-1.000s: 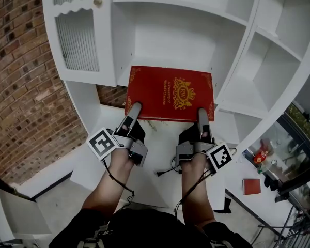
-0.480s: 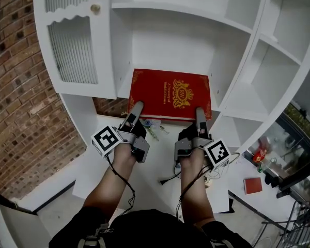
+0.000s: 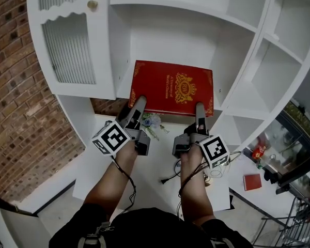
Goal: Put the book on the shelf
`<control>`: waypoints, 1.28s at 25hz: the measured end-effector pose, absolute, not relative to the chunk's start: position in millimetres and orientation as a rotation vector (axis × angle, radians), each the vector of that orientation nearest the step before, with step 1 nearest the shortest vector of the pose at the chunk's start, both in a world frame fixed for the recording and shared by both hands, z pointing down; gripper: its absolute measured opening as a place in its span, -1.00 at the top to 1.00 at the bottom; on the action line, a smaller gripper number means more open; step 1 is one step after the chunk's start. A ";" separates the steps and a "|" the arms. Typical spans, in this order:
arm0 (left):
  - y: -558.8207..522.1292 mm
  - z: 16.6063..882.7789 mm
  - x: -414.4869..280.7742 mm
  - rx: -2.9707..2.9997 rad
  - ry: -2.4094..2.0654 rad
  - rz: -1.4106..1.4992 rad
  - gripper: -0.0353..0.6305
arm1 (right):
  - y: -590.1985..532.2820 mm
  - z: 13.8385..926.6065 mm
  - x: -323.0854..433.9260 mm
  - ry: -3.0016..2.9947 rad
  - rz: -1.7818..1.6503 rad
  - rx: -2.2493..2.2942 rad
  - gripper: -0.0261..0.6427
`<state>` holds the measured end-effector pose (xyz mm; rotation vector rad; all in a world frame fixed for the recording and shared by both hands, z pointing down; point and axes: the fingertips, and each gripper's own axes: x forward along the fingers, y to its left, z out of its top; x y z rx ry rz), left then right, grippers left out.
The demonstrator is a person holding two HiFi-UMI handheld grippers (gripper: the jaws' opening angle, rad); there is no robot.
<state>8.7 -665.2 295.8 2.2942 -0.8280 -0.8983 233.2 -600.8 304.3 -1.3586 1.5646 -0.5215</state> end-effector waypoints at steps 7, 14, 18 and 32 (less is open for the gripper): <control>-667.3 292.5 9.9 2.406 -0.943 -0.835 -0.09 | -597.8 292.9 241.2 1.634 -0.260 -1.682 -0.17; -661.9 279.9 7.4 2.622 -1.256 -0.718 -0.09 | -592.4 277.2 240.6 1.675 0.059 -1.950 -0.16; -659.5 270.9 7.7 2.718 -1.399 -0.664 -0.09 | -592.3 269.8 238.1 1.697 0.164 -2.004 -0.12; -667.2 251.2 26.2 2.861 -1.573 -0.453 0.20 | -603.9 256.3 237.9 1.771 0.252 -2.077 -0.01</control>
